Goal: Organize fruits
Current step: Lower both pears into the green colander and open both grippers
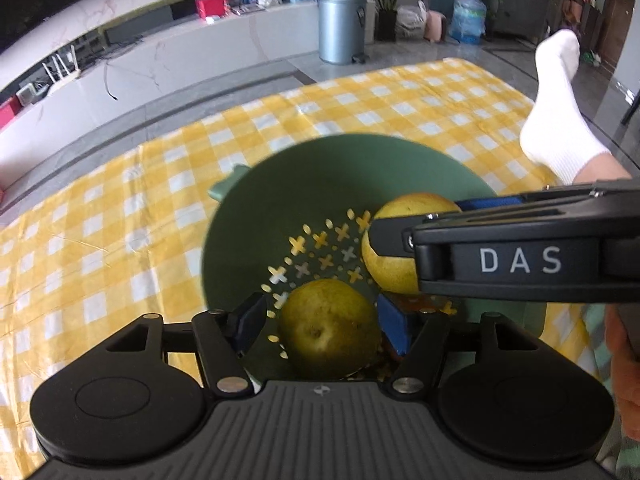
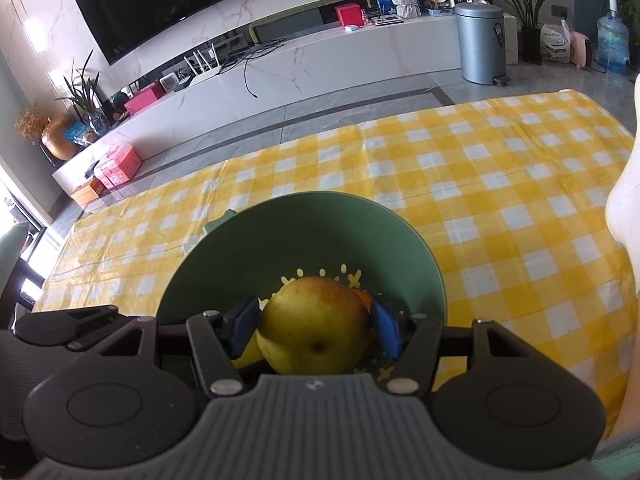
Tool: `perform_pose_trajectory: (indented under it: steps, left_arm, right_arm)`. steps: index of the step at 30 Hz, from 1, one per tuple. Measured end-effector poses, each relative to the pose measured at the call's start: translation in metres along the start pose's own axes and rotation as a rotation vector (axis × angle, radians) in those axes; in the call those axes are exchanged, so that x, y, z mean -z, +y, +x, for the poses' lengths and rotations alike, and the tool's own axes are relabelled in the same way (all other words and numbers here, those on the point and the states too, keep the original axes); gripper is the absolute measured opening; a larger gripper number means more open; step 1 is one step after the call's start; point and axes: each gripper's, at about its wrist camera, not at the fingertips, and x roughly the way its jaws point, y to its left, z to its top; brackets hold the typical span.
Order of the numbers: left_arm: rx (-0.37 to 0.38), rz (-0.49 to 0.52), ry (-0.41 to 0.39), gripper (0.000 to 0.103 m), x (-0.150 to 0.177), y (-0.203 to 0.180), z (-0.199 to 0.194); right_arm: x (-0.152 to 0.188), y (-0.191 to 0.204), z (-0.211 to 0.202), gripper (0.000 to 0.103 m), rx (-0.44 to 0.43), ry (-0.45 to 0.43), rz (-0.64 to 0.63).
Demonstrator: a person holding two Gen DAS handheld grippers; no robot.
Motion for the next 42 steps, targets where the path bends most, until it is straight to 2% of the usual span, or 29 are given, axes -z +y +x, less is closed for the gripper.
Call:
perform_pose_trajectory:
  steps: [5, 9, 13, 17, 21, 27, 32, 42]
  left_arm:
    - [-0.008, -0.067, -0.078, 0.075, 0.005, 0.008, -0.029]
    - [-0.027, -0.158, -0.122, 0.075, 0.012, 0.024, -0.052]
    - [-0.080, -0.264, -0.125, 0.075, 0.021, 0.050, -0.064]
    - [-0.167, -0.320, -0.098, 0.074, 0.031, 0.070, -0.065]
    - [-0.178, -0.379, -0.076, 0.074, 0.042, 0.084, -0.065]
    - [-0.186, -0.386, -0.043, 0.074, 0.060, 0.084, -0.065]
    - [-0.194, -0.387, -0.019, 0.074, 0.072, 0.084, -0.064]
    - [-0.209, -0.409, -0.004, 0.074, 0.087, 0.086, -0.074]
  right_arm:
    - [-0.001, 0.000, -0.002, 0.059, -0.018, -0.030, 0.009]
    - [-0.004, 0.006, -0.004, 0.059, -0.045, -0.061, -0.005]
    - [-0.007, 0.014, 0.002, 0.059, -0.069, -0.067, -0.011]
    - [-0.010, 0.021, 0.011, 0.059, -0.084, -0.072, -0.024]
    - [-0.015, 0.024, 0.021, 0.058, -0.076, -0.075, -0.021]
    - [-0.022, 0.016, 0.037, 0.058, -0.054, -0.070, 0.023]
    - [-0.027, 0.011, 0.046, 0.058, -0.079, -0.049, 0.055]
    - [-0.024, 0.005, 0.057, 0.061, -0.046, -0.035, 0.102]
